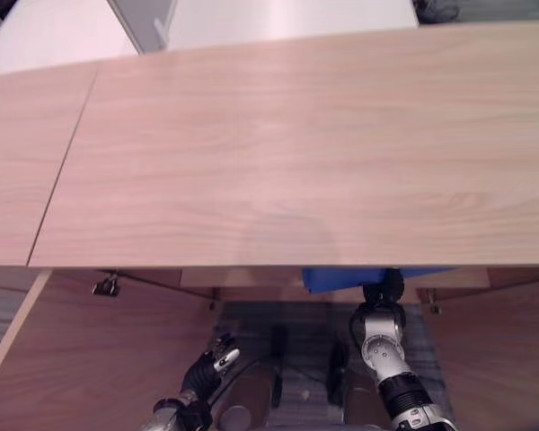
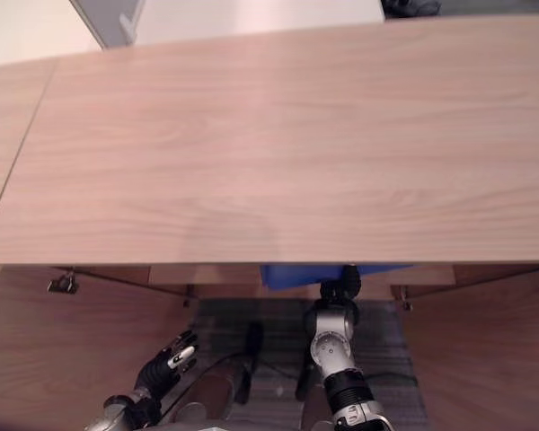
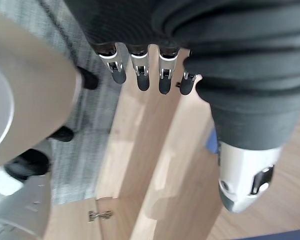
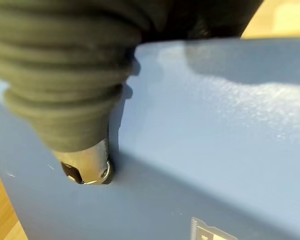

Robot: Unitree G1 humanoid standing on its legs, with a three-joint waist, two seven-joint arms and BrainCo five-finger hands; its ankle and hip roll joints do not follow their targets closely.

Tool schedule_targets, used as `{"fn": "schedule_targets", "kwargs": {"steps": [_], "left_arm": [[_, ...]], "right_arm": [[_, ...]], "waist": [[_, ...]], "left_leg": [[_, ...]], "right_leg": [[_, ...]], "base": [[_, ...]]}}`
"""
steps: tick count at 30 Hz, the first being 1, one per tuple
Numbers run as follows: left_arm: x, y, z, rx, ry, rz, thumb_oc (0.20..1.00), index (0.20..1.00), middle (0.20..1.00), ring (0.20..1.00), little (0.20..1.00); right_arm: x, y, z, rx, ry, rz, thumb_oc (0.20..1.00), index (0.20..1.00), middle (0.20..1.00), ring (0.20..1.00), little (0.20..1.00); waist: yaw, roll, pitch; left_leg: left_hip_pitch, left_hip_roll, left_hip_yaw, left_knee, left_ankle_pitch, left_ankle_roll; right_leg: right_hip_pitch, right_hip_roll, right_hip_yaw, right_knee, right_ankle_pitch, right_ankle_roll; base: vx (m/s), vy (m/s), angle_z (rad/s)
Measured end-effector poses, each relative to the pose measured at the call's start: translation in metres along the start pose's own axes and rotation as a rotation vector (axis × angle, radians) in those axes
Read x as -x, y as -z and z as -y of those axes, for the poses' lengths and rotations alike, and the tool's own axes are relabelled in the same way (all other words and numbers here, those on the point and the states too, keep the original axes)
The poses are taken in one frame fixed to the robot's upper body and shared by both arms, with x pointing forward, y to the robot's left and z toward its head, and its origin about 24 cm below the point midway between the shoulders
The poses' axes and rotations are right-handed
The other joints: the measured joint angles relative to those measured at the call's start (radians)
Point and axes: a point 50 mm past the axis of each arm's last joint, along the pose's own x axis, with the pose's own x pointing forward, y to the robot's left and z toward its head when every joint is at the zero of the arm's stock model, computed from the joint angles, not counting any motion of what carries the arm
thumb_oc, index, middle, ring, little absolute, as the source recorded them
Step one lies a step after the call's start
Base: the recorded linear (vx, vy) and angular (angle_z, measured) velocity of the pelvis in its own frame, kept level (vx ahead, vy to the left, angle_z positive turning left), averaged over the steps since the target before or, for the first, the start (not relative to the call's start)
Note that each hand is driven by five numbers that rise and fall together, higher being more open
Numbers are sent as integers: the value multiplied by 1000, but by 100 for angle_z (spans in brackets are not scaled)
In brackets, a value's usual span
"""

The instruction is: Put the empty folder in the office cabinet

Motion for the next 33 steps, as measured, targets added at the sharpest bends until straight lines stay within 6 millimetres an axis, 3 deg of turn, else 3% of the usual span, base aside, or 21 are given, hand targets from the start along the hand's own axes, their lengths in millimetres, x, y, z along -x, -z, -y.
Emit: {"fn": "schedule_targets", "kwargs": {"steps": [4, 7, 8, 9, 10, 11, 13, 14, 16, 19, 26, 29, 33], "left_arm": [[-2, 2, 3, 21, -1, 5, 1000, 1000, 1000, 1000, 1000], [-7, 1, 1, 22, -13, 4, 1000, 1000, 1000, 1000, 1000], [-10, 1, -1, 22, -19, 2, 1000, 1000, 1000, 1000, 1000], [-10, 0, -2, 21, -20, 4, 1000, 1000, 1000, 1000, 1000], [-8, 4, -1, 28, -20, -5, 1000, 1000, 1000, 1000, 1000], [-8, 8, 3, 48, -12, -11, 1000, 1000, 1000, 1000, 1000], [-9, 11, 9, 73, 7, -14, 1000, 1000, 1000, 1000, 1000], [-10, 10, 15, 81, 32, -5, 1000, 1000, 1000, 1000, 1000], [-10, 6, 17, 80, 44, 9, 1000, 1000, 1000, 1000, 1000], [-8, 6, 12, 80, 33, 5, 1000, 1000, 1000, 1000, 1000], [6, 27, 3, 89, -9, -73, 1000, 1000, 1000, 1000, 1000], [12, 34, 0, 93, -17, -101, 1000, 1000, 1000, 1000, 1000], [12, 33, -2, 43, -13, -115, 1000, 1000, 1000, 1000, 1000]], "right_arm": [[-5, -6, -6, -15, -8, 26, 200, 200, 200, 200, 200], [-12, -7, -11, -1, -13, 28, 200, 200, 200, 200, 200], [-13, -4, -11, 3, -9, 12, 200, 200, 200, 200, 200], [-13, -4, -9, 7, -3, 3, 200, 200, 200, 200, 200], [-13, -4, -6, 7, 5, -6, 200, 200, 200, 200, 200], [-11, -6, 0, 16, 23, -9, 200, 200, 200, 200, 200], [-12, -13, 9, 28, 46, 9, 200, 200, 200, 200, 200], [-13, -20, 12, 29, 57, 30, 200, 200, 200, 200, 200], [-14, -22, 14, 24, 64, 37, 200, 200, 200, 200, 200], [-10, -16, 20, 7, 92, 13, 200, 200, 200, 200, 200], [-3, -8, 29, -26, 125, -5, 200, 200, 200, 200, 200], [-1, -8, 35, -24, 142, -10, 200, 200, 200, 200, 200], [4, -9, 46, -13, 171, -17, 200, 200, 200, 200, 200]], "waist": [[6, 4, -22], [23, -5, -22], [31, -45, -23], [26, -69, -31], [21, -63, -37], [1, -39, -56], [-21, 15, -86], [-42, 58, -101], [-51, 59, -99], [-49, 37, -94], [-26, 21, -97], [-27, 16, -94], [-27, 11, -92]], "left_leg": [[60, 13, -39, -12, 6, -7], [97, 6, -90, -8, 30, -49], [120, -16, -124, 38, -14, -71], [138, -9, -123, 82, -48, -60], [167, 19, -116, 84, -58, -66], [203, 63, -118, 62, -55, -70], [257, 95, -94, -26, -53, -69], [310, 97, -57, -100, -48, -65], [316, 84, -61, -101, -60, -56], [321, 29, -50, -100, -77, -25], [331, -70, -3, -100, -64, 36], [334, -94, 3, -79, -68, 54], [332, -98, -7, -43, -85, 68]], "right_leg": [[94, 20, -39, -59, -5, -12], [133, 2, -37, -66, 2, -36], [169, -37, -32, -106, 23, -56], [190, -50, -26, -135, 44, -50], [218, -46, -25, -159, 54, -39], [234, -36, -38, -173, 59, -30], [237, -23, -49, -178, 68, -16], [246, -23, -48, -183, 81, 4], [256, -31, -39, -198, 97, 32], [256, -74, -4, -231, 139, 82], [245, -168, 70, -240, 180, 139], [251, -194, 75, -229, 186, 149], [261, -199, 76, -188, 169, 137]], "base": [[-22, -77, 26], [-1, 67, 1], [-10, 85, -10], [-31, 144, -8], [-35, 106, 3], [-32, 166, 13], [-71, 212, 14], [-201, 294, 6], [-209, 238, -5], [-197, 188, -18], [-161, 147, -15], [-133, 60, -1], [-54, 1, 8]]}}
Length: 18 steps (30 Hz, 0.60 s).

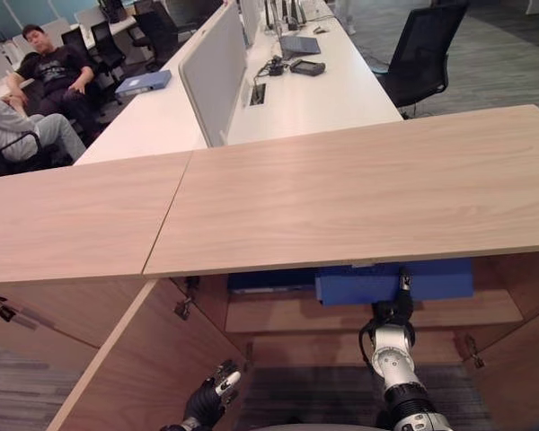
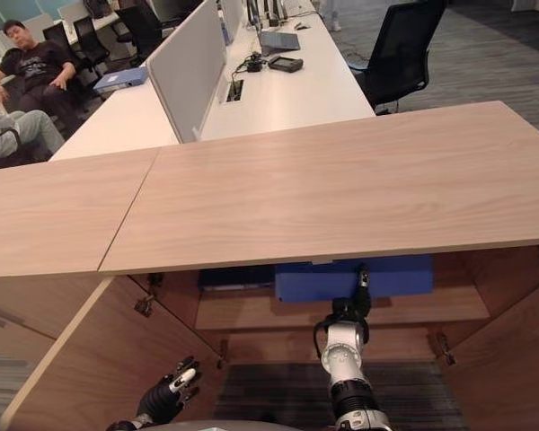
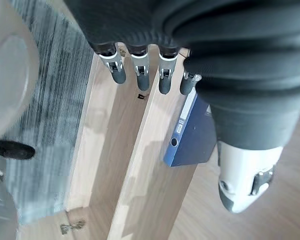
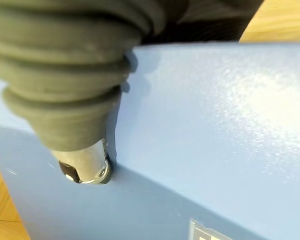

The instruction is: Put the empty folder in the office cabinet

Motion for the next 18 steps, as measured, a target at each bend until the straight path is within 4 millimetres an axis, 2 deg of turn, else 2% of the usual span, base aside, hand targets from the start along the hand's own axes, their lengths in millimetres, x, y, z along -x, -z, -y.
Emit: {"fn": "schedule_targets", "kwargs": {"steps": [5, 8, 10, 13, 18], "left_arm": [[5, 4, -6, -25, -15, -18, 1000, 1000, 1000, 1000, 1000], [12, 16, -10, -9, -43, -55, 1000, 1000, 1000, 1000, 1000], [15, 23, -11, 6, -55, -76, 1000, 1000, 1000, 1000, 1000], [14, 29, -6, 28, -47, -89, 1000, 1000, 1000, 1000, 1000], [9, 24, -3, 24, -37, -69, 1000, 1000, 1000, 1000, 1000]], "right_arm": [[3, 0, 7, 13, 16, -5, 200, 200, 200, 200, 200], [4, 4, 12, 22, 36, -20, 200, 200, 200, 200, 200], [5, 6, 16, 34, 45, -35, 200, 200, 200, 200, 200], [6, 8, 16, 42, 43, -44, 200, 200, 200, 200, 200], [6, 12, 14, 56, 34, -58, 200, 200, 200, 200, 200]], "waist": [[9, -10, -21], [28, -30, -67], [38, -32, -85], [33, -21, -84], [29, -1, -78]], "left_leg": [[-4, 18, 0, 1, -15, -4], [12, 47, 7, -30, -7, -22], [27, 68, 20, -56, 4, -35], [47, 90, 22, -57, 3, -44], [55, 113, 20, -57, -3, -52]], "right_leg": [[11, 20, -1, -24, -11, 6], [21, 45, -11, -91, 14, 0], [37, 73, -8, -123, 31, -7], [57, 98, -8, -123, 28, -24], [67, 115, -12, -123, 17, -37]], "base": [[59, -88, -2], [90, -111, -12], [91, -131, -18], [92, -167, -3], [54, -106, -1]]}}
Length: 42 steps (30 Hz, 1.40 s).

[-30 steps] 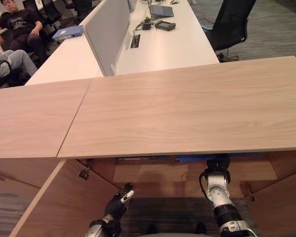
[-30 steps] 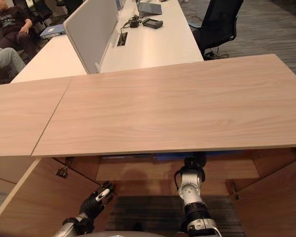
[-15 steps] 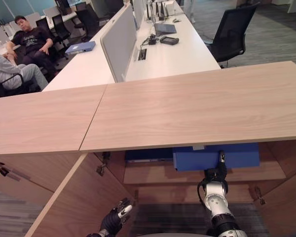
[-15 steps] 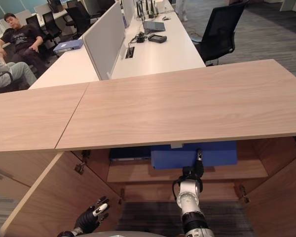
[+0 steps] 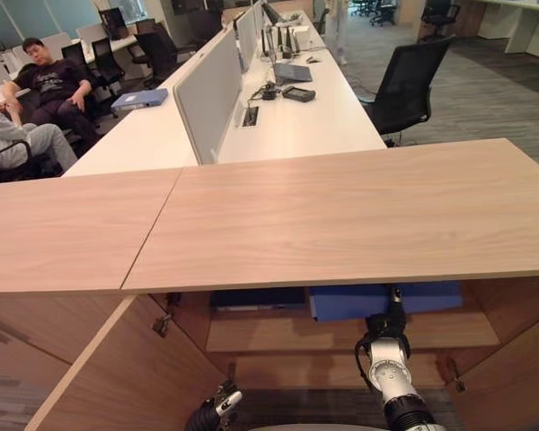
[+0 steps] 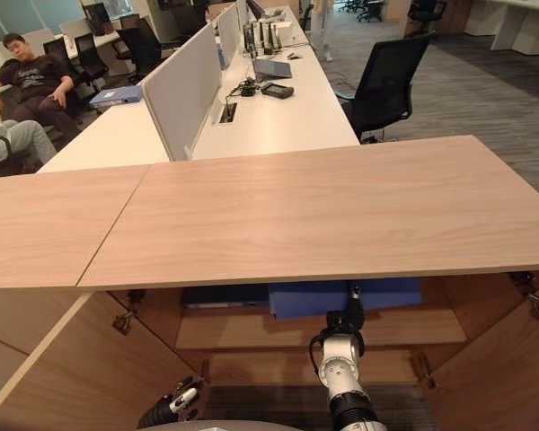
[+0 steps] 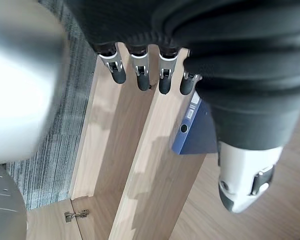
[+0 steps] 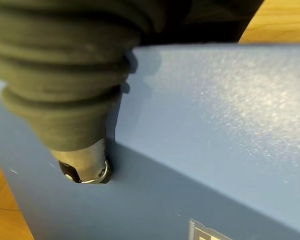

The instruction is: Put the empty folder in the office cabinet

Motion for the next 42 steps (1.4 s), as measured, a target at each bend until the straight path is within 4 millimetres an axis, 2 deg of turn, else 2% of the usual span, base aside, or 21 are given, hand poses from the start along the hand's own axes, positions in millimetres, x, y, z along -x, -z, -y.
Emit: {"fn": "schedule_targets", "kwargs": {"steps": [4, 10, 13, 15, 16, 17, 18, 21, 22, 24, 25, 26, 27, 28, 30, 36, 38, 42], "left_arm": [[1, 0, -1, -5, -6, 0, 1000, 1000, 1000, 1000, 1000], [1, 0, -2, -1, -17, 2, 1000, 1000, 1000, 1000, 1000], [-2, -5, 0, -11, -7, 17, 1000, 1000, 1000, 1000, 1000], [-5, -7, 3, -20, 10, 19, 1000, 1000, 1000, 1000, 1000], [-11, -12, 10, -45, 43, 26, 1000, 1000, 1000, 1000, 1000], [-14, -16, 14, -58, 63, 34, 1000, 1000, 1000, 1000, 1000], [-21, -26, 18, -81, 85, 55, 1000, 1000, 1000, 1000, 1000], [-22, -36, 16, -116, 90, 82, 1000, 1000, 1000, 1000, 1000], [-24, -43, 14, -146, 85, 91, 1000, 1000, 1000, 1000, 1000], [-23, -47, 10, -161, 75, 95, 1000, 1000, 1000, 1000, 1000], [-25, -54, 13, -171, 88, 123, 1000, 1000, 1000, 1000, 1000], [-28, -58, 17, -178, 101, 131, 1000, 1000, 1000, 1000, 1000], [-28, -59, 19, -182, 104, 138, 1000, 1000, 1000, 1000, 1000], [-28, -59, 21, -186, 111, 141, 1000, 1000, 1000, 1000, 1000], [-30, -60, 26, -194, 126, 142, 1000, 1000, 1000, 1000, 1000], [-27, -67, 30, -204, 145, 180, 1000, 1000, 1000, 1000, 1000], [-21, -77, 36, -238, 182, 218, 1000, 1000, 1000, 1000, 1000], [-22, -88, 43, -254, 207, 259, 1000, 1000, 1000, 1000, 1000]], "right_arm": [[-2, -7, -1, 10, -7, 26, 200, 200, 200, 200, 200], [-6, -24, -9, 2, -31, 92, 200, 200, 200, 200, 200], [-11, -34, -26, -29, -66, 144, 200, 200, 200, 200, 200], [-15, -39, -44, -48, -113, 174, 200, 200, 200, 200, 200], [-16, -45, -69, -69, -186, 202, 200, 200, 200, 200, 200], [-16, -48, -85, -84, -233, 216, 200, 200, 200, 200, 200], [-15, -51, -111, -115, -305, 235, 200, 200, 200, 200, 200], [-13, -51, -129, -115, -351, 244, 200, 200, 200, 200, 200], [-10, -54, -144, -132, -395, 262, 200, 200, 200, 200, 200], [-7, -54, -150, -160, -397, 271, 200, 200, 200, 200, 200], [6, -63, -171, -225, -489, 310, 200, 200, 200, 200, 200], [7, -72, -170, -256, -478, 352, 200, 200, 200, 200, 200], [16, -73, -178, -290, -506, 365, 200, 200, 200, 200, 200], [23, -75, -187, -313, -549, 376, 200, 200, 200, 200, 200], [27, -79, -194, -331, -583, 395, 200, 200, 200, 200, 200], [33, -82, -199, -340, -604, 426, 200, 200, 200, 200, 200], [46, -85, -218, -370, -688, 432, 200, 200, 200, 200, 200], [49, -85, -224, -368, -712, 426, 200, 200, 200, 200, 200]], "waist": [[1, 14, 11], [13, 36, 30], [16, 52, 67], [20, 68, 95], [23, 98, 137], [22, 104, 168], [24, 105, 230], [27, 81, 264], [30, 76, 292], [30, 85, 308], [24, 93, 321], [27, 98, 336], [26, 98, 336], [26, 100, 336], [25, 102, 336], [25, 97, 331], [25, 88, 325], [23, 84, 317]], "left_leg": [[-12, 10, -15, -4, -13, -9], [-39, 26, -59, 7, 1, -19], [-63, 25, -83, 35, 4, -29], [-95, 24, -85, 54, 3, -28], [-140, 17, -85, 86, 4, -29], [-181, 7, -85, 121, 2, -29], [-235, -13, -88, 167, -5, -27], [-318, -38, -92, 256, -31, -32], [-388, -53, -95, 330, -62, -35], [-460, -65, -98, 425, -91, -35], [-595, -78, -97, 586, -155, -28], [-634, -85, -97, 669, -192, -30], [-696, -91, -81, 774, -244, -16], [-738, -93, -72, 827, -266, -10], [-773, -91, -59, 859, -277, -11], [-806, -99, -38, 902, -290, -7], [-903, -103, -22, 992, -313, 1], [-980, -113, -7, 1097, -348, 11]], "right_leg": [[2, 7, -16, 1, -6, -2], [3, 20, -61, 7, -17, -18], [-3, 20, -92, 11, -18, -19], [-43, 15, -97, 49, -28, -23], [-106, 0, -94, 124, -47, -26], [-162, -12, -90, 191, -67, -31], [-247, -39, -78, 304, -107, -37], [-345, -76, -68, 428, -162, -43], [-412, -91, -55, 502, -200, -44], [-472, -100, -48, 574, -222, -48], [-589, -121, -41, 691, -263, -68], [-623, -127, -25, 759, -291, -72], [-684, -130, 2, 844, -325, -73], [-727, -131, 15, 883, -334, -75], [-764, -130, 31, 908, -334, -73], [-794, -133, 52, 921, -325, -59], [-892, -144, 76, 995, -331, -61], [-965, -149, 105, 1075, -350, -54]], "base": [[42, -122, 8], [14, -92, 22], [-42, -10, 27], [-152, 37, 6], [-175, 44, 6], [-275, 74, 13], [-196, 47, 16], [-66, 11, 15], [-88, 31, 16], [-75, 49, 12], [-35, 79, 6], [-49, 121, -9], [-54, 102, -19], [-41, 64, -25], [-50, 32, -17], [-58, 45, -9], [-58, 39, -8], [-42, 25, -2]]}}
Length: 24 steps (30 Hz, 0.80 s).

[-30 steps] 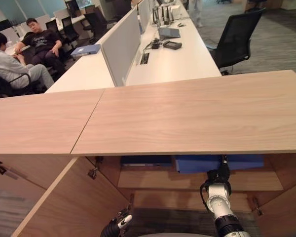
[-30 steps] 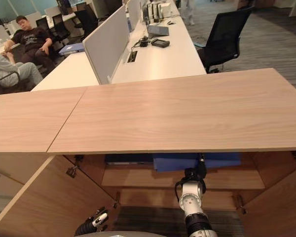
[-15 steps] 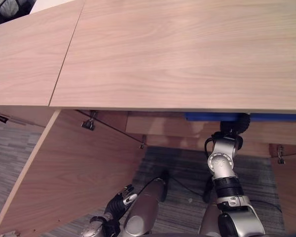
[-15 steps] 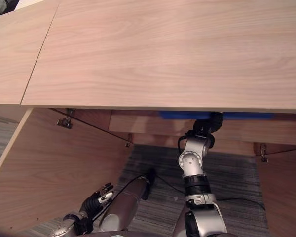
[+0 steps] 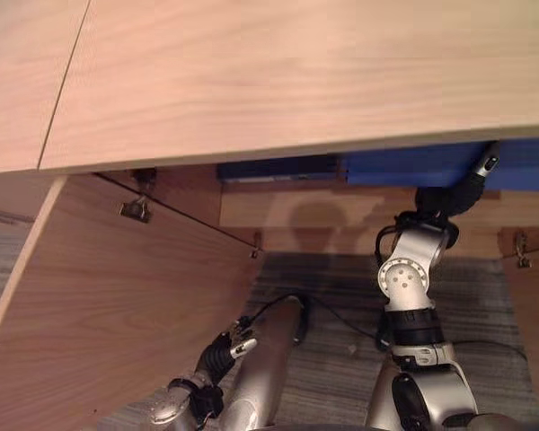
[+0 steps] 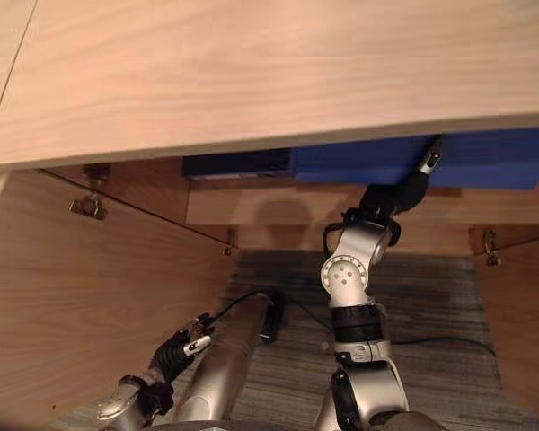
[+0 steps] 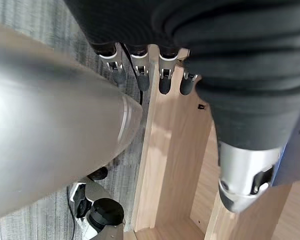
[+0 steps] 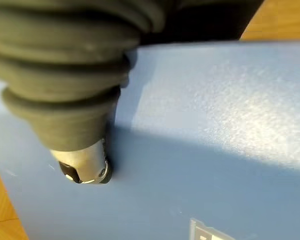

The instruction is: Put the empty folder in the office cabinet

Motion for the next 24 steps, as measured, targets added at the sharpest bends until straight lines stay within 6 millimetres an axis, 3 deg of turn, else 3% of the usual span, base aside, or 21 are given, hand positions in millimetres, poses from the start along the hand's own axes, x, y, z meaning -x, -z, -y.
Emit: {"fn": "schedule_targets", "kwargs": {"steps": [5, 11, 19, 24], "left_arm": [[3, -6, -3, -23, 1, 22, 1000, 1000, 1000, 1000, 1000], [3, -10, -5, -26, -14, 39, 1000, 1000, 1000, 1000, 1000], [8, -13, -10, -50, -31, 34, 1000, 1000, 1000, 1000, 1000], [12, -11, -14, -61, -49, 17, 1000, 1000, 1000, 1000, 1000]], "right_arm": [[-1, 0, -7, -4, -29, -3, 200, 200, 200, 200, 200], [-2, -3, -17, 1, -70, 14, 200, 200, 200, 200, 200], [-41, -15, -38, 24, -29, 103, 200, 200, 200, 200, 200], [-64, -24, -41, 85, 21, 161, 200, 200, 200, 200, 200]], "waist": [[-7, -26, -52], [-15, -49, -68], [-24, -69, -85], [-25, -81, -93]], "left_leg": [[-117, -3, 12, 82, -18, 11], [-244, -11, 12, 168, -29, 5], [-270, -11, 24, 184, -31, 5], [-287, -7, 31, 209, -47, 13]], "right_leg": [[-112, -1, 21, 57, 0, 9], [-234, -1, 42, 131, -4, 15], [-273, 1, 62, 151, -5, 14], [-288, 1, 65, 168, -9, 14]], "base": [[-10, 9, -4], [0, 0, 0], [3, -2, -1], [2, 0, -2]]}}
